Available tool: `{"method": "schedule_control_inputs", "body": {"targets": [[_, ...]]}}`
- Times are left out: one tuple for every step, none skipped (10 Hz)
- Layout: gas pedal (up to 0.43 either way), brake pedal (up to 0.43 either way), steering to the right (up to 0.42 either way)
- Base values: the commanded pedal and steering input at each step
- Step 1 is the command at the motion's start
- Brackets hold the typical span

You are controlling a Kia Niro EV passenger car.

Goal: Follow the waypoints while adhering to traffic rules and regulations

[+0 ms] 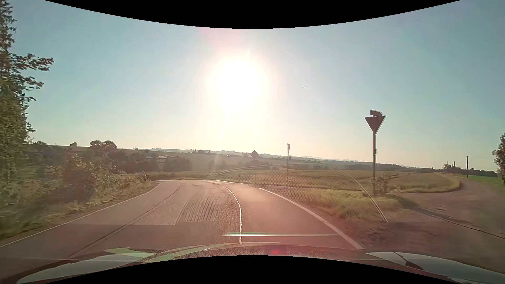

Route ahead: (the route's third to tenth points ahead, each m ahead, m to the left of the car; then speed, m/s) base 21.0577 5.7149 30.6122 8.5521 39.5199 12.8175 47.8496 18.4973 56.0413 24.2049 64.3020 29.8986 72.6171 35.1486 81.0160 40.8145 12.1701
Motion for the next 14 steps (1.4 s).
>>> {"method": "schedule_control_inputs", "body": {"targets": [[0.000,0.152,-0.052],[0.000,0.146,-0.067],[0.000,0.146,-0.079],[0.000,0.134,-0.088],[0.000,0.116,-0.091],[0.000,0.104,-0.089],[0.000,0.085,-0.087],[0.000,0.079,-0.085],[0.000,0.073,-0.085],[0.000,0.067,-0.085],[0.000,0.061,-0.085],[0.000,0.055,-0.085],[0.000,0.043,-0.085],[0.000,0.030,-0.086]]}}
